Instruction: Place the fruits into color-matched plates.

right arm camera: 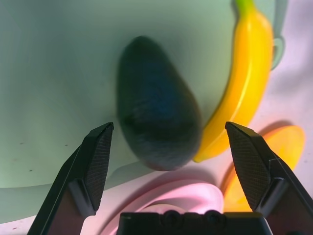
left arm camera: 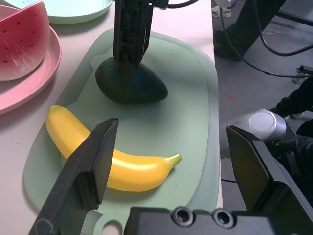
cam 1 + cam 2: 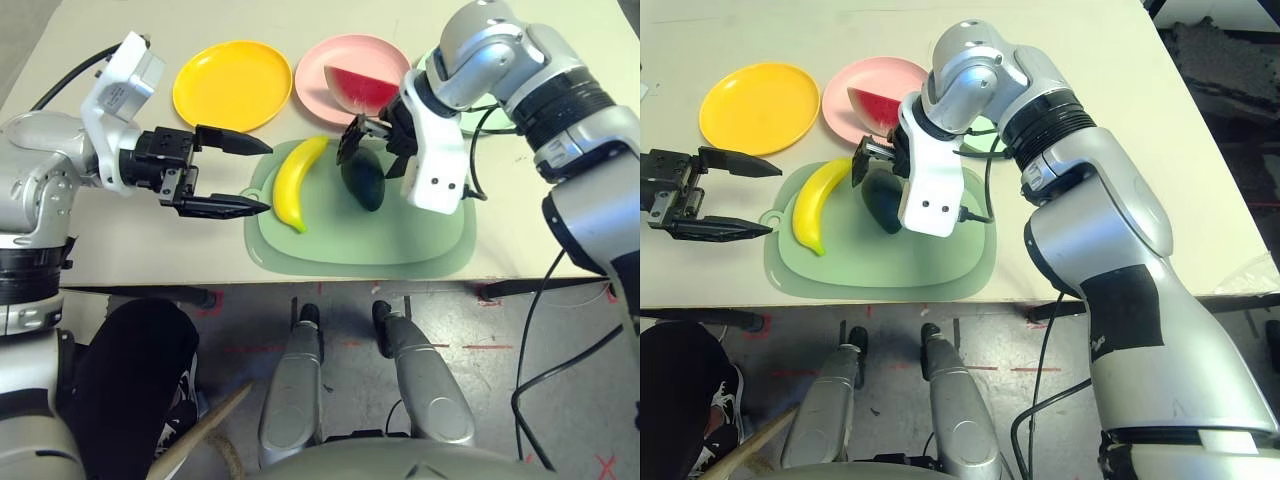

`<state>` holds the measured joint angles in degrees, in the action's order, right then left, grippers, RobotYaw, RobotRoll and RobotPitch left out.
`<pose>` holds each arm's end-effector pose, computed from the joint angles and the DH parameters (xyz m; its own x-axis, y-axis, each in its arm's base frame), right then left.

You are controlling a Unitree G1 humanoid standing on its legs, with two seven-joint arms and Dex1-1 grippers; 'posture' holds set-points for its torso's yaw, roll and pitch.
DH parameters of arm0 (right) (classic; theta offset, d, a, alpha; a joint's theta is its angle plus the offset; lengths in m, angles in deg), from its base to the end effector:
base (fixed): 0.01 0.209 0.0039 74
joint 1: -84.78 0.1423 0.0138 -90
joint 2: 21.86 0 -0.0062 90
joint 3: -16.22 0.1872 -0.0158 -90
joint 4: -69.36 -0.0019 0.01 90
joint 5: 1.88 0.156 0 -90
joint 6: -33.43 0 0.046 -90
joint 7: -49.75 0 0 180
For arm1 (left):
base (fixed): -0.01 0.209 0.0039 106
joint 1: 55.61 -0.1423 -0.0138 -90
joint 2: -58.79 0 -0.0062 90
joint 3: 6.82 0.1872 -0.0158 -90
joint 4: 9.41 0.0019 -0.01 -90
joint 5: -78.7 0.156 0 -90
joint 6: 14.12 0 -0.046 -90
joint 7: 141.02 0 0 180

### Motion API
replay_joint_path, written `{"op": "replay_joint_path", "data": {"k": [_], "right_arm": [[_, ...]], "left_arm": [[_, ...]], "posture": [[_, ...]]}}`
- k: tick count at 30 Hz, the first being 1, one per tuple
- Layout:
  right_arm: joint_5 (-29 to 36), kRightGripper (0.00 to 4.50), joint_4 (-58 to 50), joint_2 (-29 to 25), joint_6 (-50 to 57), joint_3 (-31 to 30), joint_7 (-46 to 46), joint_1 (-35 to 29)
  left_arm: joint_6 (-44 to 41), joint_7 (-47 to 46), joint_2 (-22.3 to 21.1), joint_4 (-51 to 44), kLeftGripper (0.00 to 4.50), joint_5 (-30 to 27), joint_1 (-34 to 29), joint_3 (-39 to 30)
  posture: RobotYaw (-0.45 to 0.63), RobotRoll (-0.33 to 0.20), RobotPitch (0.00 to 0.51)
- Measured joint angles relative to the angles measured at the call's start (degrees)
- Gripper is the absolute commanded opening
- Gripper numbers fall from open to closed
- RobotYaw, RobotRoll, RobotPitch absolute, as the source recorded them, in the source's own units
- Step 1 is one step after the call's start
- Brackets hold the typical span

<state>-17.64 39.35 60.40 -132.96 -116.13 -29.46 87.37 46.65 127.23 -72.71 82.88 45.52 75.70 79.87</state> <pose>0.3375 -0.0659 0.3348 0.2090 0.4586 -0.8637 0.2171 -0.8829 -0.4163 0.2786 0.2831 0.2974 0.1766 -0.9296 -0.3234 0.9625 0.0944 0.2542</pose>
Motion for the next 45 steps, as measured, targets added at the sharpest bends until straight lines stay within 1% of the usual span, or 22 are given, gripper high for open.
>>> {"op": "replay_joint_path", "data": {"k": [9,18,22,25,28,35,41,45], "right_arm": [[0.4,4.43,0.8,0.1,3.0,-0.1,-1.4,-0.9],[6.7,4.43,-4.2,0.0,10.6,0.3,-8.8,-3.4],[10.0,4.43,-9.7,-2.4,17.2,-1.1,-12.5,-6.0],[11.5,4.43,-13.0,-4.6,21.6,-2.3,-12.9,-6.6],[11.6,4.43,-15.5,-5.4,24.2,-2.6,-13.0,-6.7],[11.5,4.43,-17.3,-5.9,27.2,-2.7,-13.0,-7.7],[11.9,4.43,-19.2,-7.1,29.7,-4.0,-13.0,-7.9],[13.5,4.43,-21.5,-8.7,32.5,-5.6,-13.0,-8.3]], "left_arm": [[0.1,0.1,-0.2,0.0,4.5,0.0,0.0,0.0],[0.5,0.5,-0.2,0.0,4.5,0.1,-0.1,0.0],[0.7,0.6,-0.3,0.0,4.5,0.1,-0.1,0.0],[0.7,0.7,-0.5,0.0,4.5,0.1,-0.1,0.0],[0.9,0.8,-0.5,0.0,4.5,0.0,-0.1,0.0],[1.0,1.0,-0.5,0.0,4.5,0.0,-0.1,0.0],[1.3,1.1,-0.5,0.0,4.5,0.0,-0.1,0.0],[1.5,1.3,-0.5,0.0,4.5,0.0,-0.1,0.0]], "posture": [[-0.06,0.0,0.392],[-0.06,0.0,0.392],[-0.06,0.0,0.392],[-0.07,0.0,0.39],[-0.07,0.0,0.39],[-0.07,0.0,0.392],[-0.07,0.0,0.394],[-0.07,0.0,0.396]]}}
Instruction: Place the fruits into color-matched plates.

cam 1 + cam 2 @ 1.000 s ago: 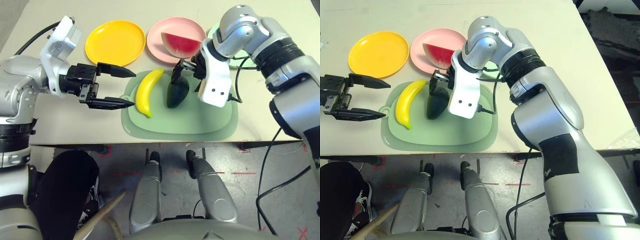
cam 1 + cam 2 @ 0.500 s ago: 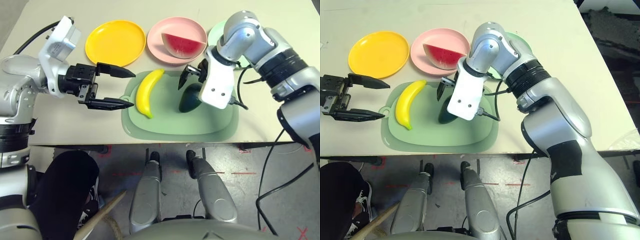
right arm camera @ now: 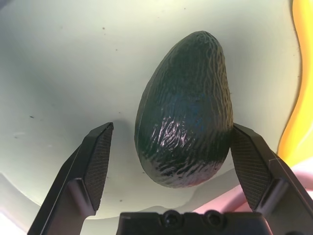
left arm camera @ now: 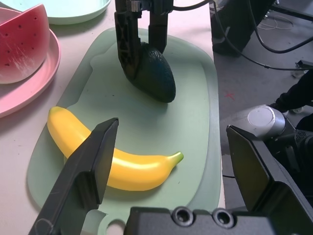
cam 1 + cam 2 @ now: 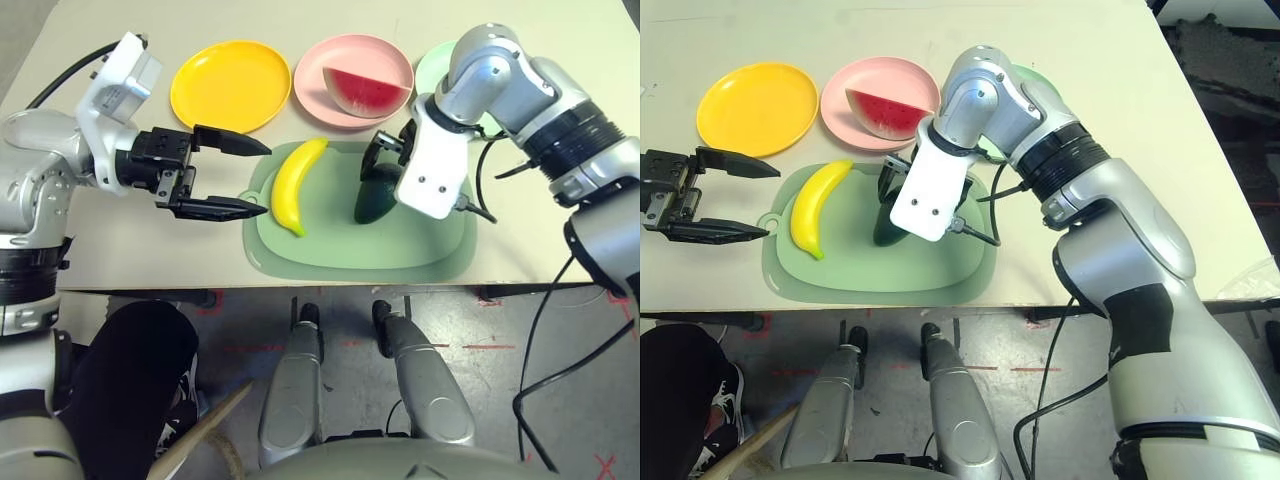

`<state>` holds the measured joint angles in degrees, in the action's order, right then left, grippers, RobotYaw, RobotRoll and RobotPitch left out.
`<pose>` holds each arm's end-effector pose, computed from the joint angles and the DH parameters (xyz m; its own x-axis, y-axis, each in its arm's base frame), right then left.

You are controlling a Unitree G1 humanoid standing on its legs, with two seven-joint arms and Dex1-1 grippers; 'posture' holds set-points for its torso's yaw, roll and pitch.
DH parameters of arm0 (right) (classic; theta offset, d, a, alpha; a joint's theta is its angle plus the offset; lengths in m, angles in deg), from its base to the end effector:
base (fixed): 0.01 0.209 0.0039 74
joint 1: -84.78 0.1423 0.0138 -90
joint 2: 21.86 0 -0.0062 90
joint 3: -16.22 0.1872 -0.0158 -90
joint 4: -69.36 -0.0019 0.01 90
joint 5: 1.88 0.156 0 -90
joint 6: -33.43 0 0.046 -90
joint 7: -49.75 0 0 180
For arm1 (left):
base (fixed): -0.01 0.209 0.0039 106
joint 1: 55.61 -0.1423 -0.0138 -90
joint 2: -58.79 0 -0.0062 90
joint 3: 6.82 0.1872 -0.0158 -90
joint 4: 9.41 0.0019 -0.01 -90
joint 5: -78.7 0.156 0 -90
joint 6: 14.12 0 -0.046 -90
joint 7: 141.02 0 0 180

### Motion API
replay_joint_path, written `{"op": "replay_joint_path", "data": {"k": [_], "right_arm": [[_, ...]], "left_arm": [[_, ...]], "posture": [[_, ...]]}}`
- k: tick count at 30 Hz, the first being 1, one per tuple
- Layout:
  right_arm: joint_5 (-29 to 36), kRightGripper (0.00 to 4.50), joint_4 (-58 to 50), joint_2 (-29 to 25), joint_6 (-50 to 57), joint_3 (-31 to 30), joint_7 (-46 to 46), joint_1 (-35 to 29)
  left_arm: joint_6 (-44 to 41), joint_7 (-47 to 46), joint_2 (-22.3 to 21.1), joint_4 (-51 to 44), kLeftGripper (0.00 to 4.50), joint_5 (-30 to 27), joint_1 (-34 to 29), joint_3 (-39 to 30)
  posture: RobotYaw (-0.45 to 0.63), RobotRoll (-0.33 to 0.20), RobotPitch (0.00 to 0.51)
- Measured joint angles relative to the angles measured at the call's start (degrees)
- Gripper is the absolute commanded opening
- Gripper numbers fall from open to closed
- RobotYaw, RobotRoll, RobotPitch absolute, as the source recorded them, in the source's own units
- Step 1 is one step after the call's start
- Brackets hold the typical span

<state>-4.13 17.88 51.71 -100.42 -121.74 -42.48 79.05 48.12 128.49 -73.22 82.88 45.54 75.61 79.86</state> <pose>0.3396 -0.0759 0.3205 0.1293 0.3428 -0.9305 -0.1945 -0.9114 -0.3627 0.2775 0.2840 0.2995 0.1613 -0.9283 -0.3351 0.9601 0.0690 0.2711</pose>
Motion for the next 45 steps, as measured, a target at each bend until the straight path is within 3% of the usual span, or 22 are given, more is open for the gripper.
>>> {"op": "replay_joint_path", "data": {"k": [5,7,11,22,28,37,45], "right_arm": [[2.8,4.43,-3.8,-1.6,5.0,-2.1,0.0,-0.7],[4.3,4.1,-5.4,-2.3,7.8,-3.0,0.0,-0.8],[6.3,2.95,-7.2,-2.8,11.1,-3.8,0.0,-0.8],[8.2,2.95,-7.2,-3.5,14.4,-4.8,0.0,-0.5],[8.8,2.95,1.9,-2.8,14.0,-4.9,0.0,6.7],[-2.5,2.95,25.3,-2.1,10.7,-2.0,0.8,15.3],[-17.3,2.95,36.0,-2.0,13.5,1.4,12.2,18.4]], "left_arm": [[0.3,0.2,0.0,0.1,4.5,0.0,0.0,0.0],[0.5,0.3,0.0,0.1,4.5,0.0,0.1,0.0],[0.6,0.4,0.0,0.2,4.5,0.1,0.2,0.0],[0.9,0.4,0.0,0.3,4.5,0.1,0.3,0.0],[2.3,-1.4,1.1,0.5,4.5,1.3,0.5,0.0],[7.9,-11.6,4.8,4.9,4.5,10.8,4.0,1.6],[8.0,-15.6,6.3,5.1,4.5,13.0,5.0,2.2]], "posture": [[-0.08,0.0,0.397],[-0.08,0.0,0.397],[-0.08,0.0,0.398],[-0.08,0.0,0.399],[-0.08,0.0,0.4],[-0.1,0.0,0.397],[-0.09,0.0,0.395]]}}
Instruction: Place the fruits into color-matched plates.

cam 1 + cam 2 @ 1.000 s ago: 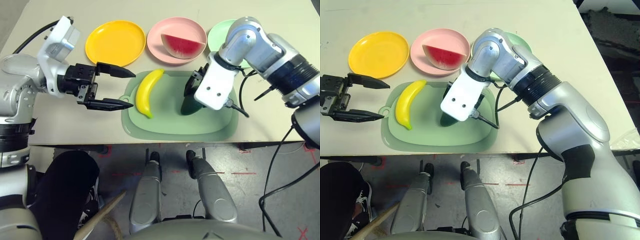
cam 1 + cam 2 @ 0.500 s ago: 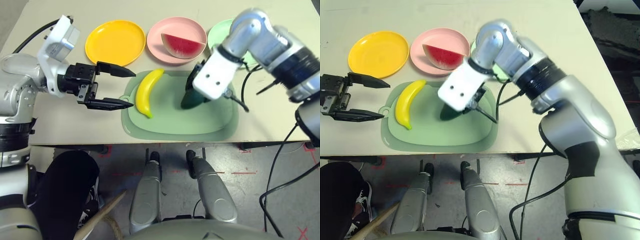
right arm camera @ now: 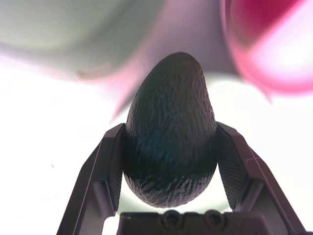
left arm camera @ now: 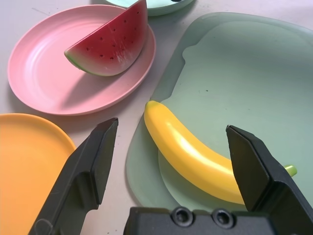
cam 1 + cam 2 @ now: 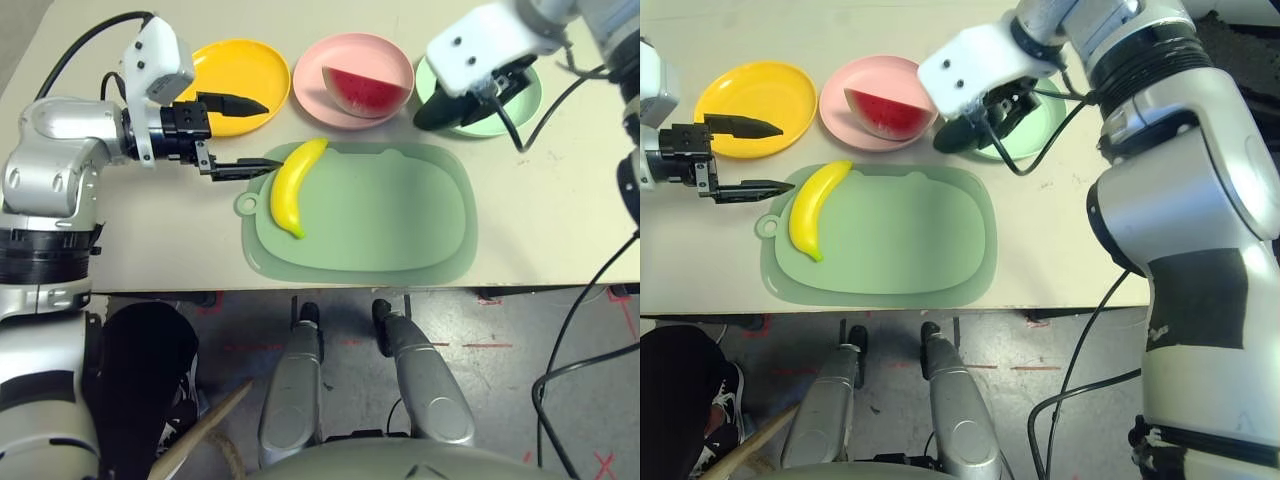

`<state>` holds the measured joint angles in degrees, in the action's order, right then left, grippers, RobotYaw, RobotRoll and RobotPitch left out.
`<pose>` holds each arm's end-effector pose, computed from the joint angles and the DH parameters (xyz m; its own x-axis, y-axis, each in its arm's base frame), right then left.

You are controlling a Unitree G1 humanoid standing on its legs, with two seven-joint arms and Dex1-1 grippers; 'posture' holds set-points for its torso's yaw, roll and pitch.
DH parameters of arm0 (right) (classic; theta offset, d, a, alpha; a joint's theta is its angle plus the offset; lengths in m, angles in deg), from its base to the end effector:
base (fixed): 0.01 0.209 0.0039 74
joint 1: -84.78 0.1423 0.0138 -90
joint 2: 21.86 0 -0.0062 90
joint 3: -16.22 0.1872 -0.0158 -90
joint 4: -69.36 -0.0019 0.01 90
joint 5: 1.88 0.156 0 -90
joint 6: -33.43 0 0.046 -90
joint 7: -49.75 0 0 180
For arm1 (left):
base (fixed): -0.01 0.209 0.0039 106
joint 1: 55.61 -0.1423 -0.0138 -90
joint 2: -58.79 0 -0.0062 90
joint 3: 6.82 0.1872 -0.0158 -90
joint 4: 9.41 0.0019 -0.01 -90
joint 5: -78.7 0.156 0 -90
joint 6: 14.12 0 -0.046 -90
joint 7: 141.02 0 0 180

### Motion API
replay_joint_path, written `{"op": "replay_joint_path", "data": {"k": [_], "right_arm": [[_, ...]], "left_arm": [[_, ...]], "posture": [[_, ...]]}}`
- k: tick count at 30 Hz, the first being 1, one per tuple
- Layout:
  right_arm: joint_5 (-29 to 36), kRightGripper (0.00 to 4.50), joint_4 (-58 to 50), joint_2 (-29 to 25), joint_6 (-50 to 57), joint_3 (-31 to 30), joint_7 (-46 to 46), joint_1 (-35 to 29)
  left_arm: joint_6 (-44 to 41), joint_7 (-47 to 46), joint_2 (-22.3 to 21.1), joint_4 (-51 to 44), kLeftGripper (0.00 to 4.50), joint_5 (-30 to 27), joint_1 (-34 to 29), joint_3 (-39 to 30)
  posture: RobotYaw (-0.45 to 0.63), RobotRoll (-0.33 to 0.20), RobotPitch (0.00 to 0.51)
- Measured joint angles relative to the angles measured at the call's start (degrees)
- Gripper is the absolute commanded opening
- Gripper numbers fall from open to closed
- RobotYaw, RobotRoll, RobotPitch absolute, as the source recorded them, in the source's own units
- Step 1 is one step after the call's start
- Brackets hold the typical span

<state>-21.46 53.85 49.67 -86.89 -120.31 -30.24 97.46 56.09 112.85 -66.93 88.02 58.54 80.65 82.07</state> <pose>0.3683 -0.1626 0.3948 0.5365 0.2037 -0.8190 -0.6825 -0.4661 -0.5630 0.2957 0.2720 0.2993 0.4835 -0.8310 -0.2753 0.8140 0.3111 0.4905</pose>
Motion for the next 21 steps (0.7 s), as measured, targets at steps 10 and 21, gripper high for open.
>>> {"op": "replay_joint_path", "data": {"k": [10,21], "right_arm": [[-10.8,2.95,2.6,0.3,3.0,2.5,12.7,-4.8],[-15.1,2.95,2.6,1.4,4.3,6.0,19.8,-6.7]], "left_arm": [[-1.2,2.2,-0.5,-1.4,4.5,-1.0,-0.8,0.0],[-5.6,3.8,0.0,-8.6,4.5,-5.3,-2.7,0.0]], "posture": [[-0.07,0.0,0.389],[-0.07,0.0,0.39]]}}
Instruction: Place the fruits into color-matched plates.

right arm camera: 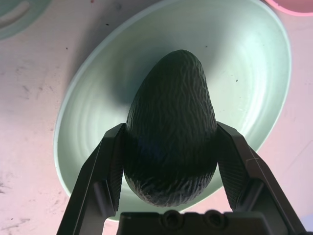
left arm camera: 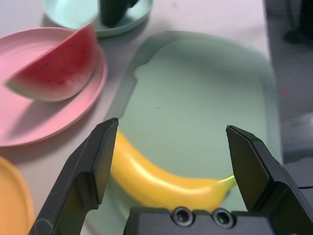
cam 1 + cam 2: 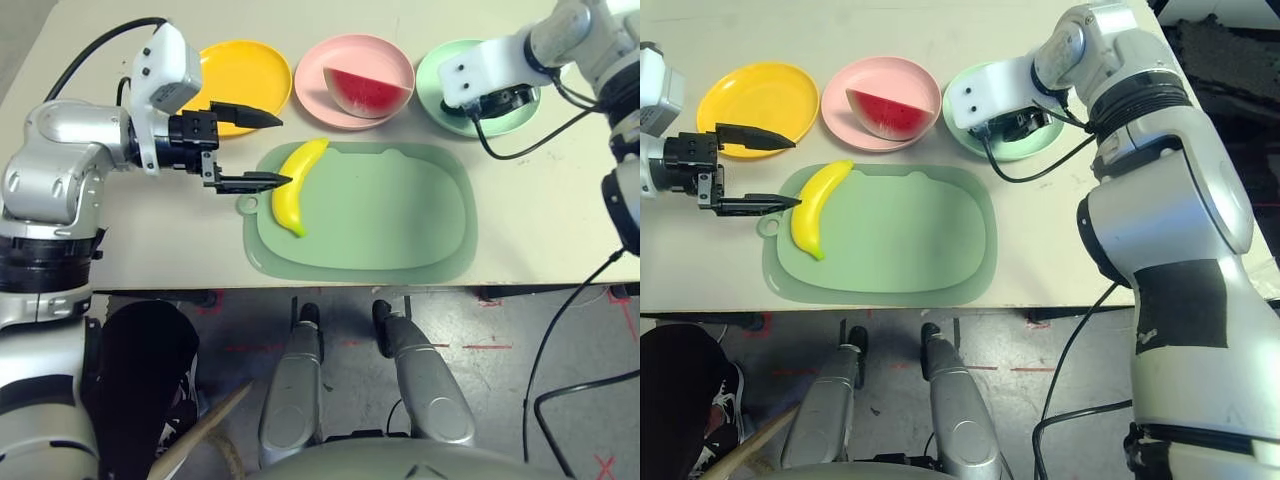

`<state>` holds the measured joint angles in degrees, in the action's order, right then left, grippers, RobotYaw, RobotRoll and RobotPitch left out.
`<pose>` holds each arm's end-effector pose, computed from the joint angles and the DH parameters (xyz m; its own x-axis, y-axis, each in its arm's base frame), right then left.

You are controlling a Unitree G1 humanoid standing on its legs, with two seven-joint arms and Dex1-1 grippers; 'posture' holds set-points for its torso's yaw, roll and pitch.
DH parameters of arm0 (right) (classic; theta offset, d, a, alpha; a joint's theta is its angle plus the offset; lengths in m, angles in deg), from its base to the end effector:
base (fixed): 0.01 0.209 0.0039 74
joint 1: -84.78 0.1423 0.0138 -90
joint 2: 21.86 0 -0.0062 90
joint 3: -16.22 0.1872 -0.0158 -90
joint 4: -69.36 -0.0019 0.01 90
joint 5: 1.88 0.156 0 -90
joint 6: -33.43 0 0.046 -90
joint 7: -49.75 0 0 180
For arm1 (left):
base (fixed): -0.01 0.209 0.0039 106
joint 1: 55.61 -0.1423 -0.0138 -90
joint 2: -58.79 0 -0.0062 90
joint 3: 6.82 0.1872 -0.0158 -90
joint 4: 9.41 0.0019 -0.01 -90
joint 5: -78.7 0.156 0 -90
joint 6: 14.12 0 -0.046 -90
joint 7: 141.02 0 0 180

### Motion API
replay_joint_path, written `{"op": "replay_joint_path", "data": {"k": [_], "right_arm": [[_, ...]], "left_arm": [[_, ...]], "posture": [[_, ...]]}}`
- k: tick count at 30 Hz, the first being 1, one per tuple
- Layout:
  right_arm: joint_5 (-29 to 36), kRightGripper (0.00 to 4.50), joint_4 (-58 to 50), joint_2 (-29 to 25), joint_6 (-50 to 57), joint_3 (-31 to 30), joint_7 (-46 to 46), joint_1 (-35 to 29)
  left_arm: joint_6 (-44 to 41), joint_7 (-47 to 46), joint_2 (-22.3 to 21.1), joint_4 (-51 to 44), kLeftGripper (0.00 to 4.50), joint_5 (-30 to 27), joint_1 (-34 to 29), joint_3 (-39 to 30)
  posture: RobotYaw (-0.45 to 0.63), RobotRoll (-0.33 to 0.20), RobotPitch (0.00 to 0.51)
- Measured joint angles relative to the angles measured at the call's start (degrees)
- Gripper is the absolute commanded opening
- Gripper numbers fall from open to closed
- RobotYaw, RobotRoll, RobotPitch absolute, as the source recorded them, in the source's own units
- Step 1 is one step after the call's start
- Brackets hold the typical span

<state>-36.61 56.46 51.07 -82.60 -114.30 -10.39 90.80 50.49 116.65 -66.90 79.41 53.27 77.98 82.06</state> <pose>0.3854 -0.1795 0.3485 0.7014 0.1448 -0.6979 -0.6227 -0.3518 -0.6989 0.2850 0.2539 0.2975 0.3259 -0.8948 -0.3052 0.8866 0.1772 0.4273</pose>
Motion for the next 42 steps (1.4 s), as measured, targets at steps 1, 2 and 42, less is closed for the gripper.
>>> {"op": "replay_joint_path", "data": {"k": [1,2,42], "right_arm": [[-0.2,2.95,0.0,0.0,0.0,0.4,0.3,-0.1],[-0.2,2.95,0.0,0.0,0.1,0.7,0.5,-0.3],[65.3,4.49,-100.7,7.9,70.6,57.6,5.1,-74.5]], "left_arm": [[-0.2,0.2,0.0,-0.2,4.5,0.0,-0.4,0.0],[-0.3,0.3,0.0,-0.2,4.5,-0.1,-0.6,0.0],[62.3,14.2,-6.0,26.5,4.5,5.9,19.2,25.3]], "posture": [[-0.07,0.0,0.39],[-0.07,0.0,0.391],[-0.06,0.0,0.441]]}}
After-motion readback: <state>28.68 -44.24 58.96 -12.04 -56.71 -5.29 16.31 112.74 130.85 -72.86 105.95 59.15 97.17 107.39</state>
